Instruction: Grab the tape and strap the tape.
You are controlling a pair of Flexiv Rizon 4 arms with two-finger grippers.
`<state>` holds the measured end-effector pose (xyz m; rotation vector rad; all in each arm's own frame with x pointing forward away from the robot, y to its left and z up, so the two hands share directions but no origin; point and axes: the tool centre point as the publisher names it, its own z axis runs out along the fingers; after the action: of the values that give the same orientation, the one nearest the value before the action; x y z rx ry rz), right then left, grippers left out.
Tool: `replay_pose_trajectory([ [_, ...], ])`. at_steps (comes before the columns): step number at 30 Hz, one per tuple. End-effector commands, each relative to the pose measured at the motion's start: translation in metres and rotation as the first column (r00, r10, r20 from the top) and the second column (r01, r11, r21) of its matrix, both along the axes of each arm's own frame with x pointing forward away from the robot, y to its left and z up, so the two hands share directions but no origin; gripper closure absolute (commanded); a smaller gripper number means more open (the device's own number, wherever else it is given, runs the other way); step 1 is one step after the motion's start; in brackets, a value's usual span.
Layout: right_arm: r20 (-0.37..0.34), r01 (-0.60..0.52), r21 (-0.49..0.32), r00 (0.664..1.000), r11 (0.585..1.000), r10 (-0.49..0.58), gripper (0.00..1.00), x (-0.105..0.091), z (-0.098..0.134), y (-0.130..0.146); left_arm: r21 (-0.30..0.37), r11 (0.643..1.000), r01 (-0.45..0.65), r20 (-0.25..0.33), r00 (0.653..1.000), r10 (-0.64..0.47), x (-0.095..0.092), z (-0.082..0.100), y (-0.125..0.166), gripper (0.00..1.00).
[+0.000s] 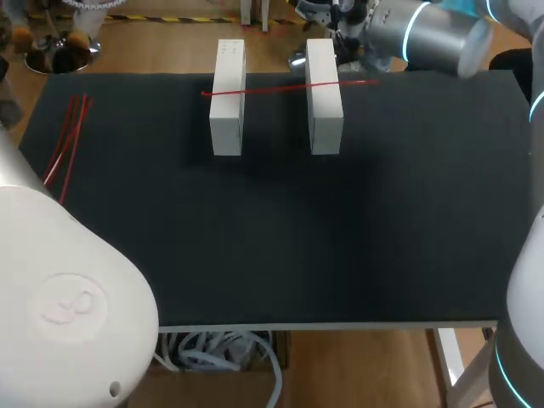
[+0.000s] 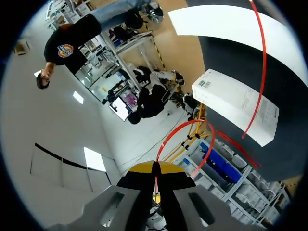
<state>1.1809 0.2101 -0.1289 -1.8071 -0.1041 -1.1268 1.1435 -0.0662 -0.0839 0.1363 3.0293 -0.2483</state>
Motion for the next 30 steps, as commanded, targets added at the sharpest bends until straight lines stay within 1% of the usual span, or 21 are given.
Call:
replay_pose_trajectory([
  [1, -0.005, -0.014, -0.04, 1.0, 0.999, 0.014, 1.0, 0.004, 0.002, 0.003, 0.003, 1.0, 0.0, -0.001, 1.0, 0.0, 0.0, 0.001, 0.0, 1.0],
  [2, 0.02, -0.004, -0.047, 1.0, 0.999, 0.005, 1.0, 0.004, 0.001, 0.003, 0.003, 1.0, 0.0, -0.001, 1.0, 0.0, 0.0, 0.001, 0.0, 1.0],
  [3, 0.022, 0.002, -0.043, 1.0, 0.999, -0.001, 1.0, 0.005, 0.003, 0.001, 0.003, 1.0, 0.0, -0.001, 1.0, 0.0, 0.0, 0.001, 0.0, 1.0],
  [4, 0.051, 0.025, -0.054, 0.998, 0.998, -0.022, 1.0, 0.006, 0.003, 0.0, 0.003, 1.0, 0.0, -0.001, 1.0, 0.0, 0.0, 0.001, 0.0, 1.0],
  [6, 0.071, 0.059, -0.052, 0.996, 0.997, -0.055, 1.0, 0.009, 0.005, -0.004, 0.003, 1.0, 0.0, -0.001, 1.0, 0.0, 0.0, 0.001, 0.0, 1.0],
  [7, 0.062, 0.068, -0.043, 0.996, 0.997, -0.065, 1.0, 0.01, 0.006, -0.004, 0.003, 1.0, 0.0, -0.001, 1.0, 0.0, 0.0, 0.001, 0.0, 1.0],
  [10, 0.075, 0.09, -0.033, 0.993, 0.995, -0.088, 1.0, 0.013, 0.006, -0.003, 0.003, 1.0, 0.0, -0.001, 1.0, 0.0, 0.0, 0.001, 0.0, 1.0],
  [12, 0.064, 0.082, -0.016, 0.995, 0.996, -0.081, 1.0, 0.011, 0.007, 0.001, 0.003, 1.0, 0.0, -0.001, 1.0, 0.0, 0.0, 0.001, 0.0, 1.0],
  [14, 0.069, 0.074, -0.01, 0.995, 0.997, -0.073, 1.0, 0.009, 0.007, 0.008, 0.003, 1.0, 0.0, -0.001, 1.0, 0.0, 0.0, 0.001, 0.0, 1.0],
  [16, 0.088, 0.066, -0.022, 0.994, 0.998, -0.064, 1.0, 0.008, 0.008, 0.014, 0.003, 1.0, 0.0, -0.001, 1.0, 0.0, 0.0, 0.001, 0.0, 1.0],
  [17, 0.074, 0.056, -0.01, 0.996, 0.998, -0.055, 1.0, 0.007, 0.009, 0.017, 0.003, 1.0, 0.0, -0.001, 1.0, 0.0, 0.0, 0.001, 0.0, 1.0],
  [18, 0.079, 0.057, -0.019, 0.995, 0.998, -0.055, 1.0, 0.007, 0.009, 0.019, 0.003, 1.0, 0.0, -0.001, 1.0, 0.0, 0.0, 0.001, 0.0, 1.0],
  [19, 0.097, 0.058, -0.026, 0.994, 0.998, -0.055, 1.0, 0.008, 0.009, 0.02, 0.003, 1.0, 0.0, -0.001, 1.0, 0.0, 0.0, 0.001, 0.0, 1.0],
  [20, 0.084, 0.052, -0.015, 0.995, 0.999, -0.05, 1.0, 0.009, 0.01, 0.021, 0.003, 1.0, 0.0, -0.001, 1.0, 0.0, 0.0, 0.001, 0.0, 1.0],
  [21, 0.098, 0.057, -0.025, 0.994, 0.998, -0.054, 1.0, 0.009, 0.011, 0.023, 0.003, 1.0, 0.0, -0.001, 1.0, 0.0, 0.0, 0.001, 0.0, 1.0],
  [29, 0.107, 0.042, -0.018, 0.993, 0.999, -0.04, 1.0, 0.007, 0.018, 0.031, 0.003, 1.0, 0.0, -0.001, 1.0, 0.0, 0.0, 0.001, 0.0, 1.0],
  [30, 0.118, 0.039, -0.023, 0.992, 0.999, -0.036, 1.0, 0.007, 0.019, 0.032, 0.003, 1.0, 0.0, -0.001, 1.0, 0.0, 0.0, 0.001, 0.0, 1.0],
])
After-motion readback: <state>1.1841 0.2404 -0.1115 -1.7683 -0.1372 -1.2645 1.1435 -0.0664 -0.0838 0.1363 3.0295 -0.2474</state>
